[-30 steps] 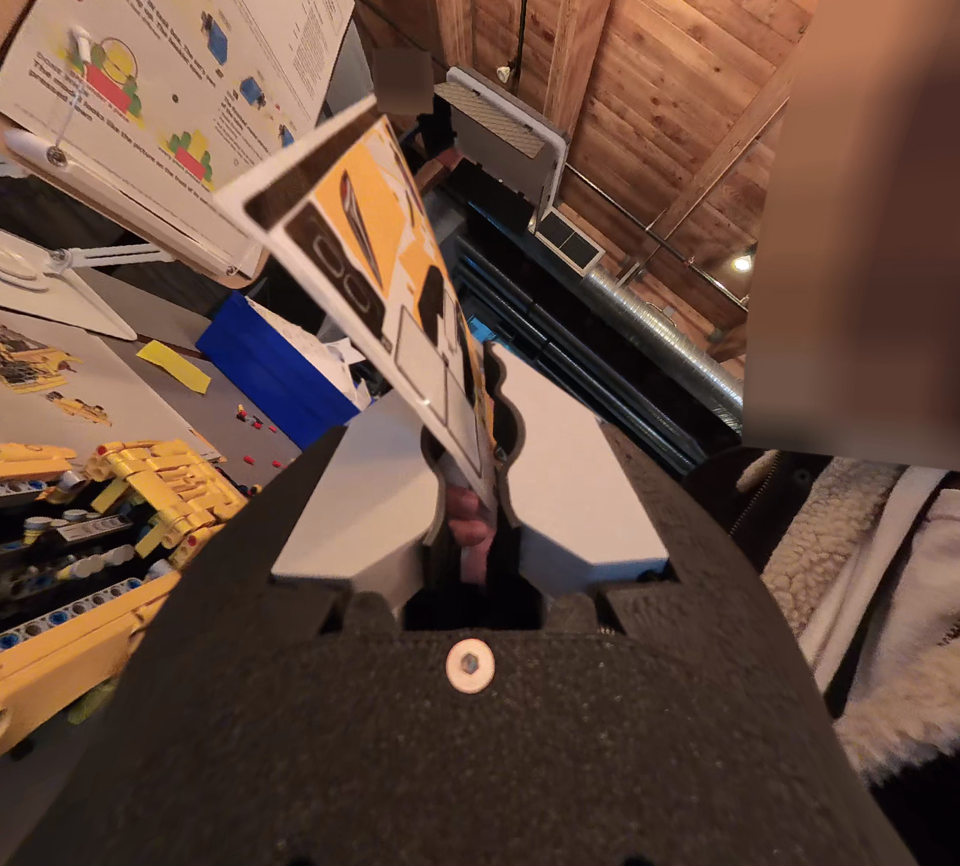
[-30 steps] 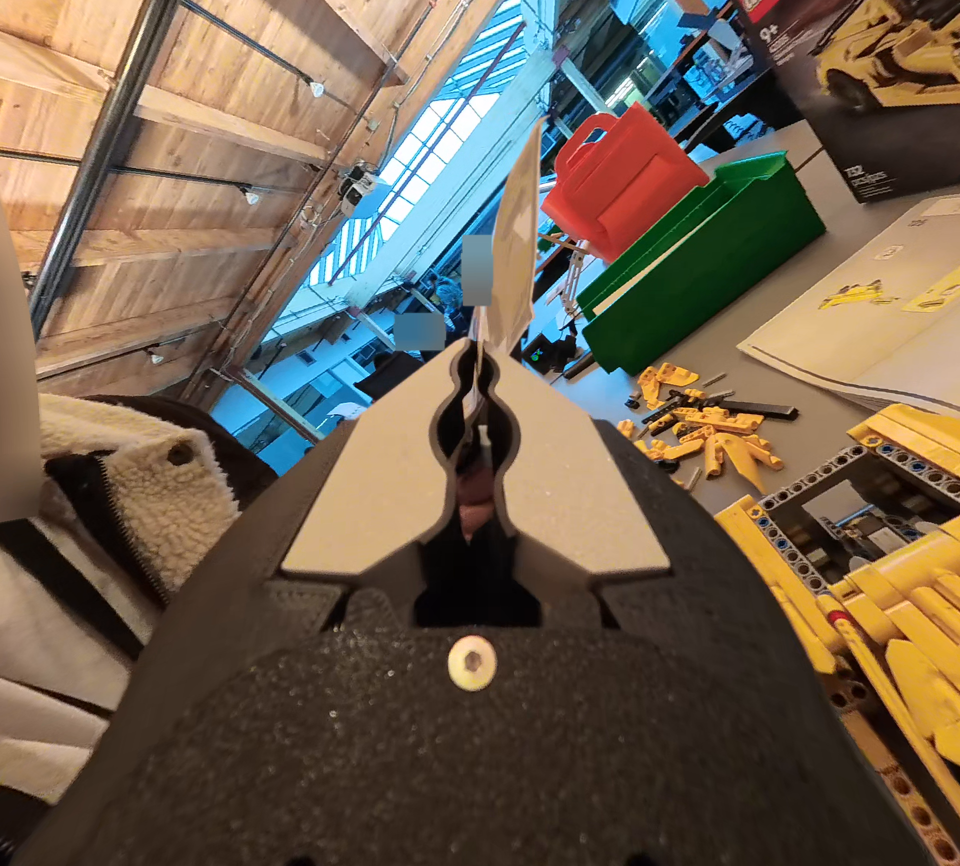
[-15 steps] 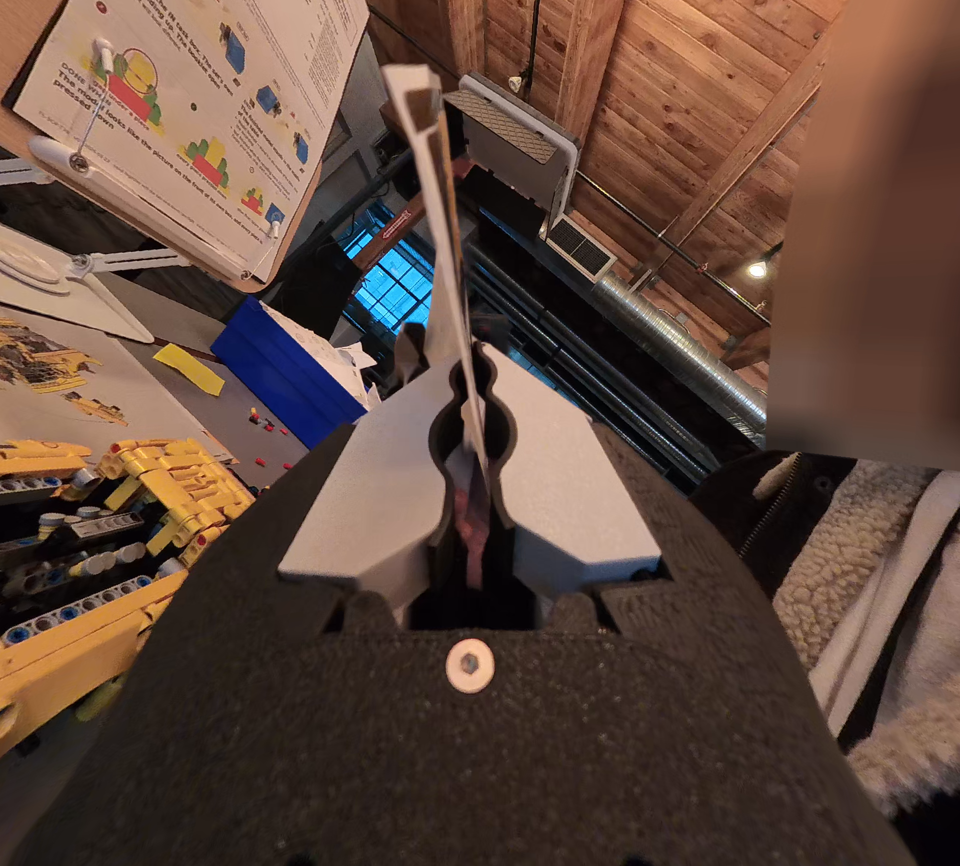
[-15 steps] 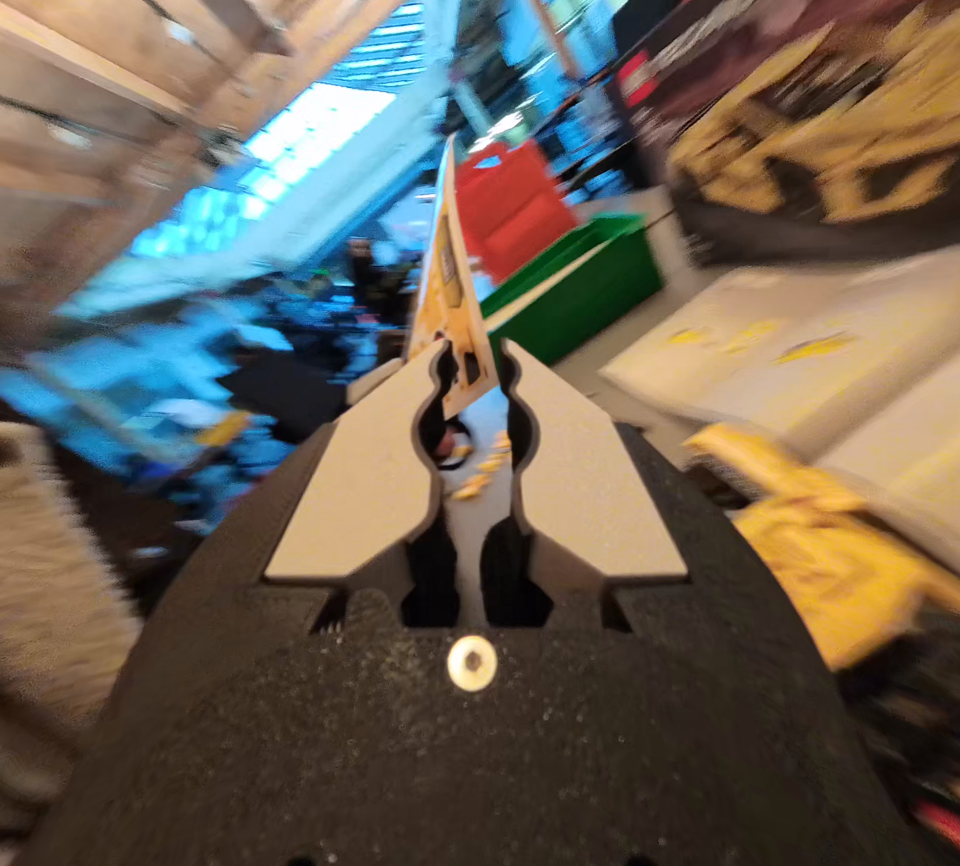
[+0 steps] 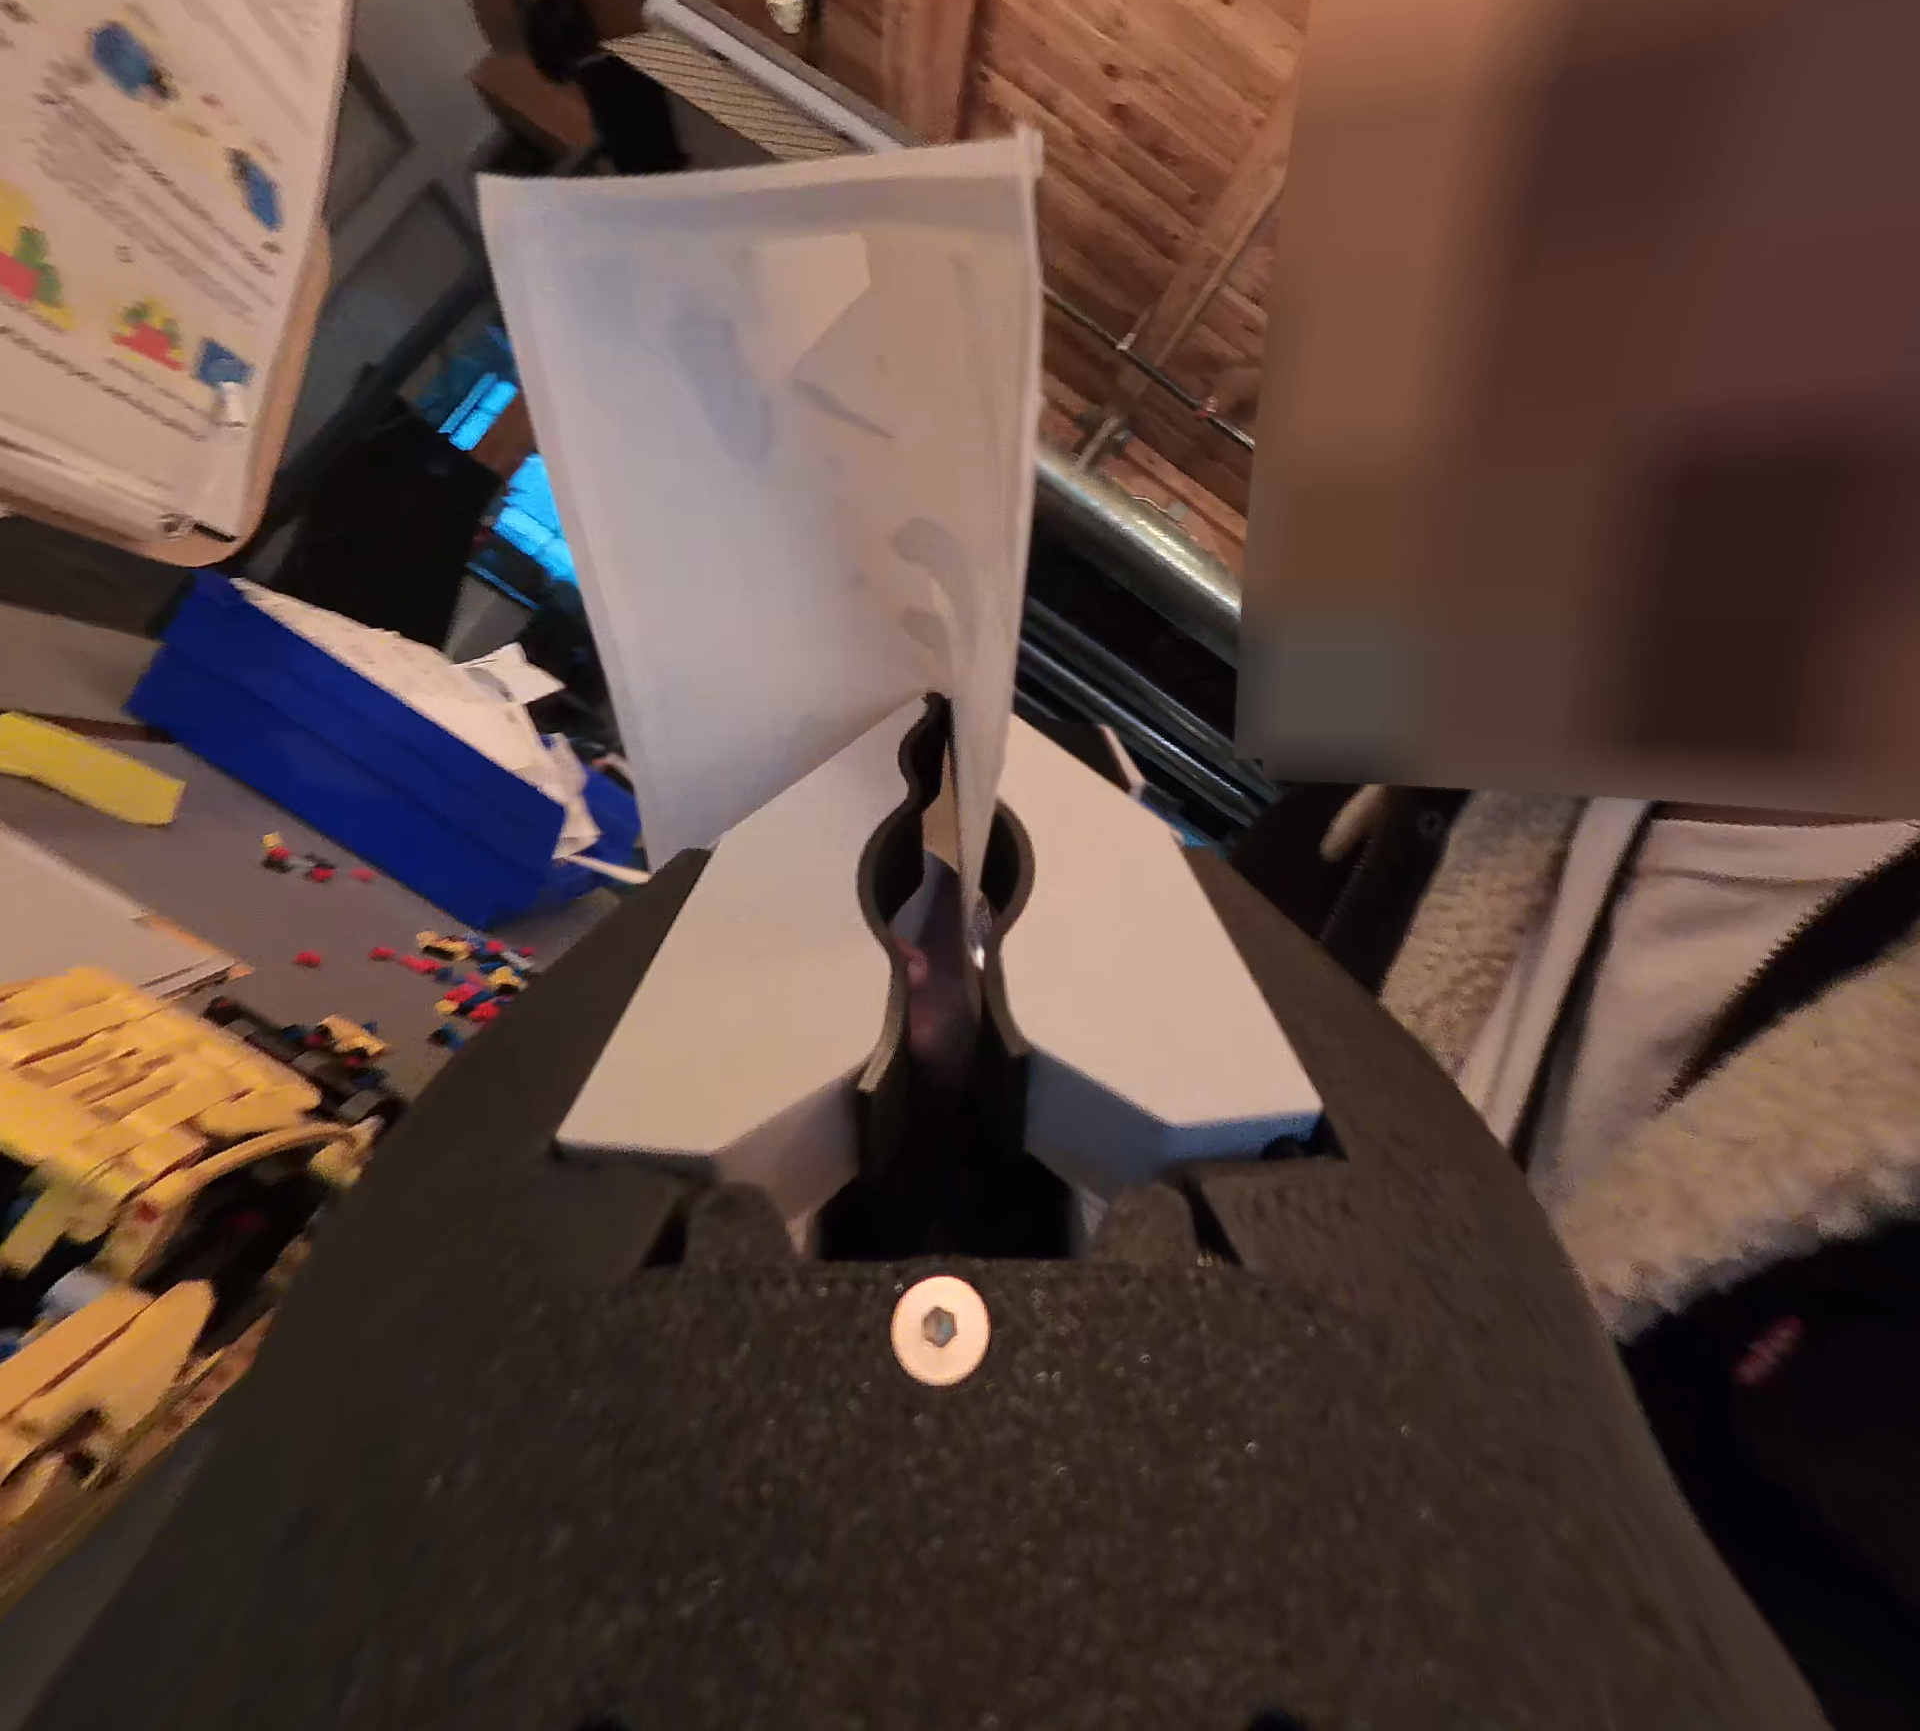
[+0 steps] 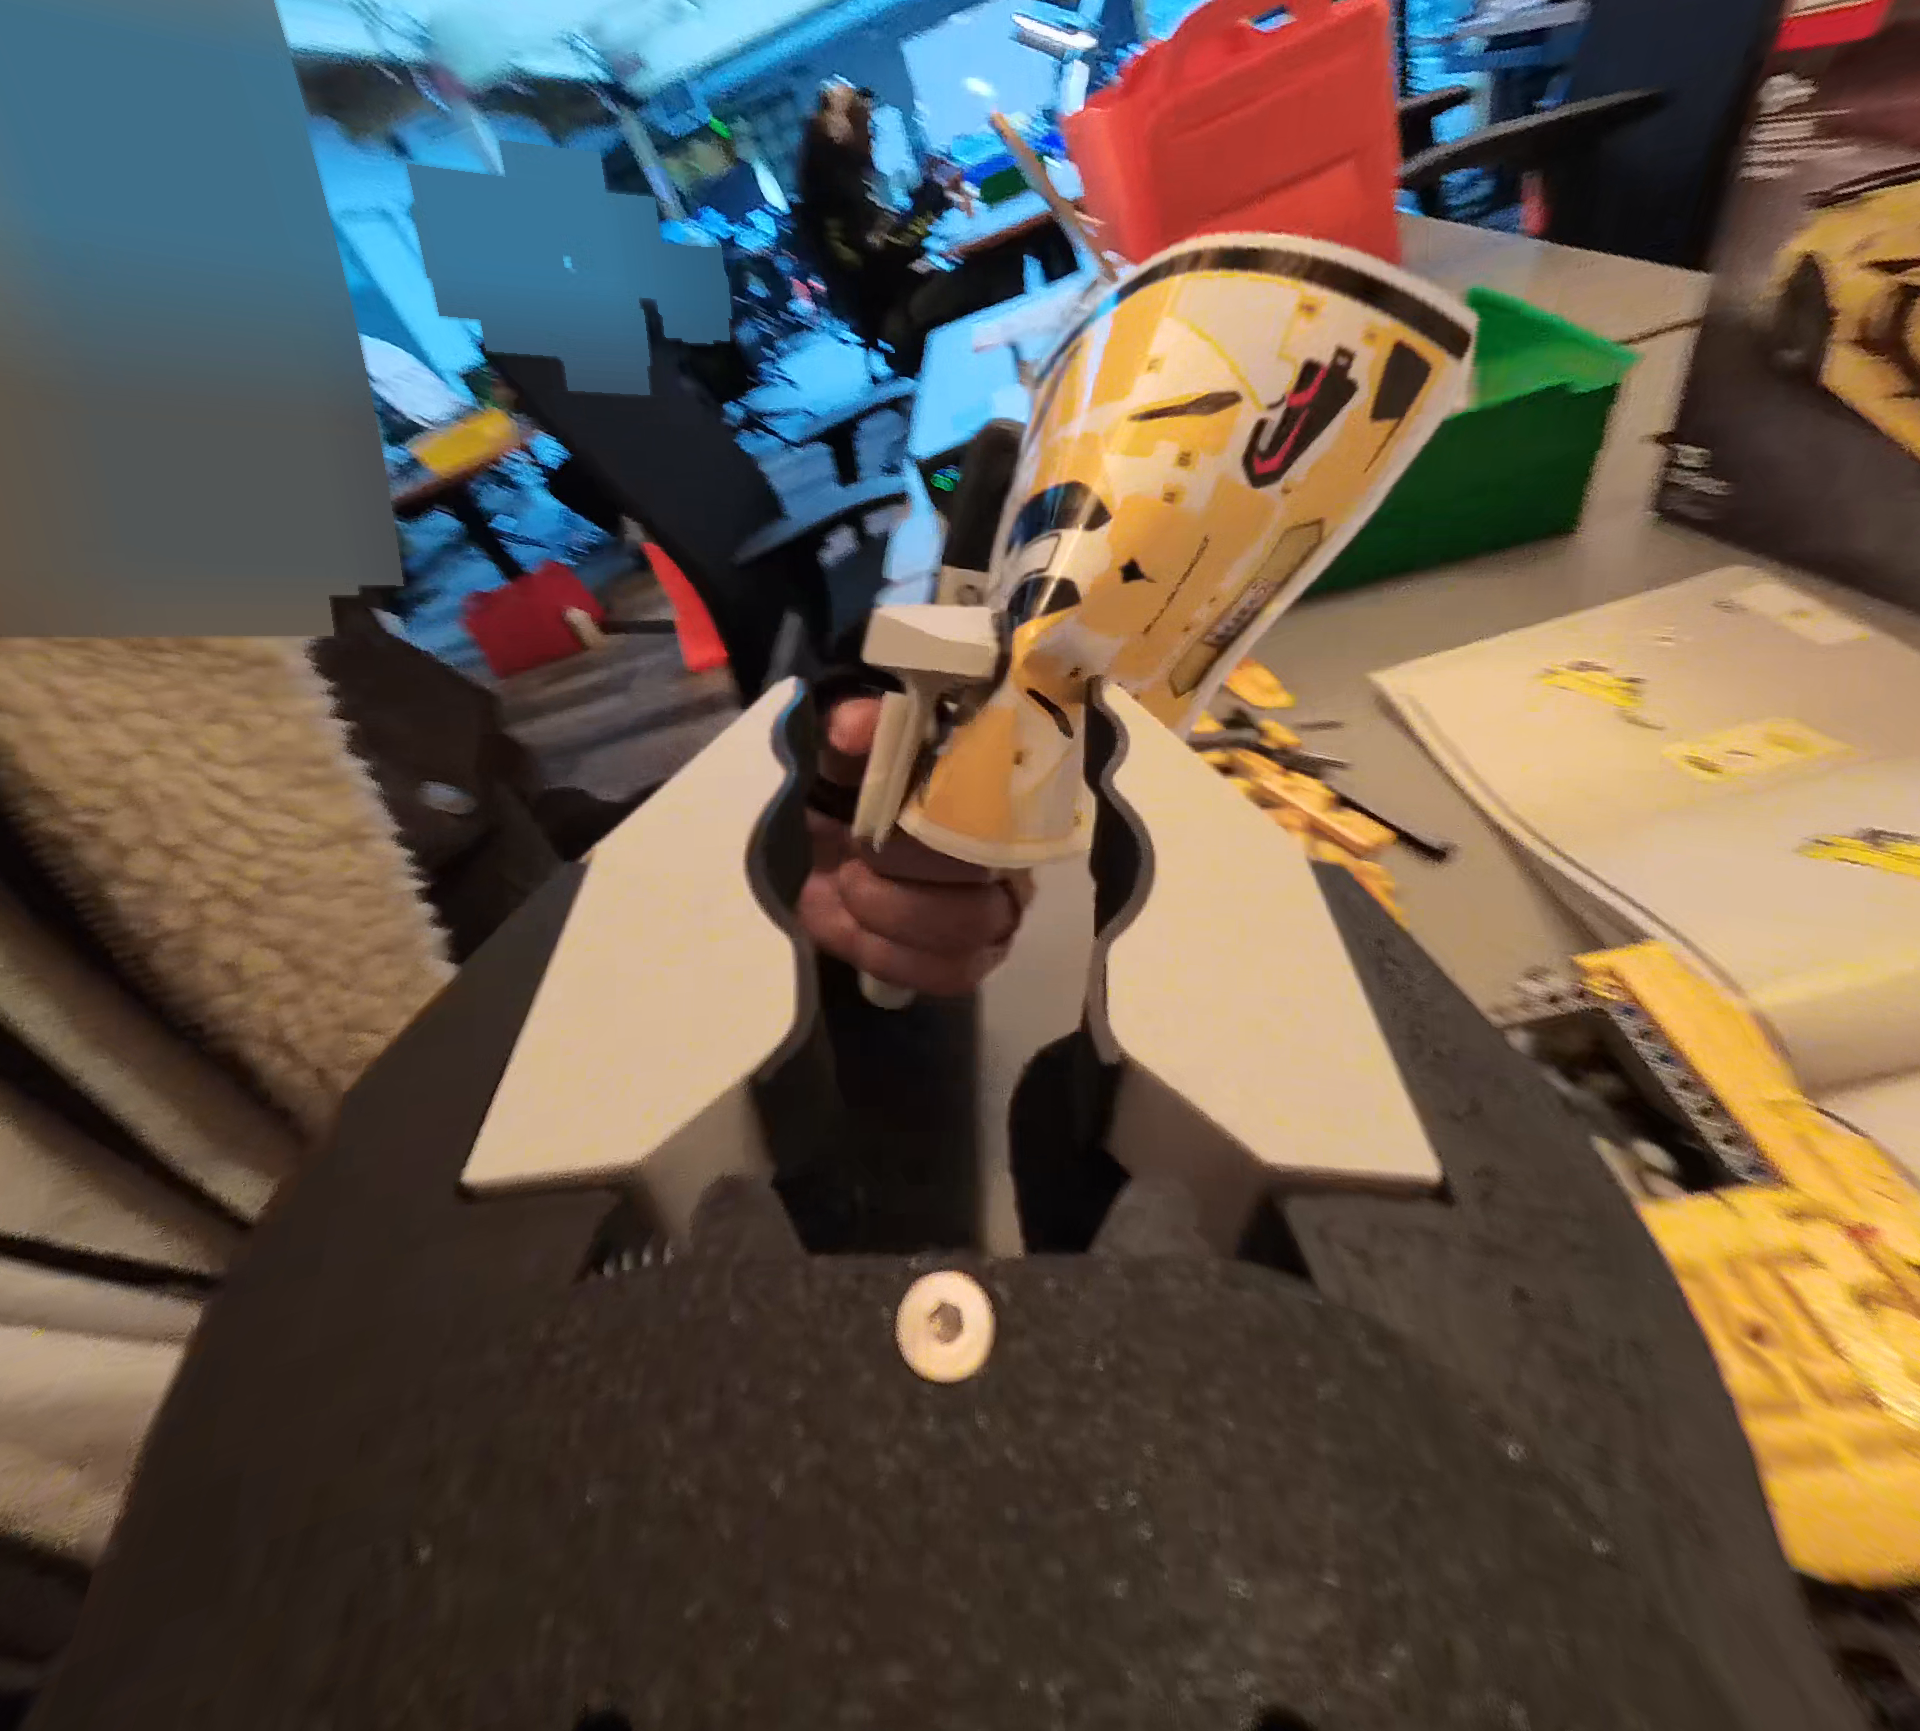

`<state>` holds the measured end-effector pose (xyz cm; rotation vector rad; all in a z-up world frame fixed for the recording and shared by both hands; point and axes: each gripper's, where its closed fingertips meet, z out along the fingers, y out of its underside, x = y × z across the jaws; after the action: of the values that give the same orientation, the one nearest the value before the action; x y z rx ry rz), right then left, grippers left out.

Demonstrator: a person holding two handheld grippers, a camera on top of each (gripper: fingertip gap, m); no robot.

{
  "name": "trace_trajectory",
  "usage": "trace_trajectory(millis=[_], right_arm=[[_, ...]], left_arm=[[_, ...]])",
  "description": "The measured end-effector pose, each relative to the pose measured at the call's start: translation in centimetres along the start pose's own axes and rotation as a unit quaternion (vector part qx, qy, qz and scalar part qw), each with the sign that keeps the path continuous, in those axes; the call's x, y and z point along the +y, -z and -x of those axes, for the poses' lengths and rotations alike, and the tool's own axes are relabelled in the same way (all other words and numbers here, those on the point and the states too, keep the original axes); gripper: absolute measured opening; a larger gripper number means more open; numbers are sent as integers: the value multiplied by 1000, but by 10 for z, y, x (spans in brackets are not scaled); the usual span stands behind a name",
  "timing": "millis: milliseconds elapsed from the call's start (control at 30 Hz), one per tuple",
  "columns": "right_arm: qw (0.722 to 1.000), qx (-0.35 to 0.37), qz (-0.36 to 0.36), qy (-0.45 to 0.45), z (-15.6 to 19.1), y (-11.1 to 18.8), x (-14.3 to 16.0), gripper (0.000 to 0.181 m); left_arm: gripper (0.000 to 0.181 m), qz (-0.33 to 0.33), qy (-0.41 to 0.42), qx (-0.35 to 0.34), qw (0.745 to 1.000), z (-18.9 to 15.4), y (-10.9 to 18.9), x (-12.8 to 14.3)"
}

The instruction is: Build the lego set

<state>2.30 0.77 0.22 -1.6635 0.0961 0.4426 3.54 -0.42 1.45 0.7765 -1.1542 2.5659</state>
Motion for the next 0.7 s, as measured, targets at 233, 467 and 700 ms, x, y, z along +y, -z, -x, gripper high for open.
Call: trace_trajectory(millis=[233, 467, 700], right_arm=[[984, -132, -65, -101, 22, 9, -15, 23], [968, -188, -92, -137, 29, 16, -21, 12], [968, -188, -99, -137, 26, 17, -21, 9]], left_arm=[[0, 17, -7, 92, 996, -32, -8, 4], [0, 28, -15, 112, 993, -41, -12, 7], [0, 35, -21, 102, 994, -39, -11, 9]])
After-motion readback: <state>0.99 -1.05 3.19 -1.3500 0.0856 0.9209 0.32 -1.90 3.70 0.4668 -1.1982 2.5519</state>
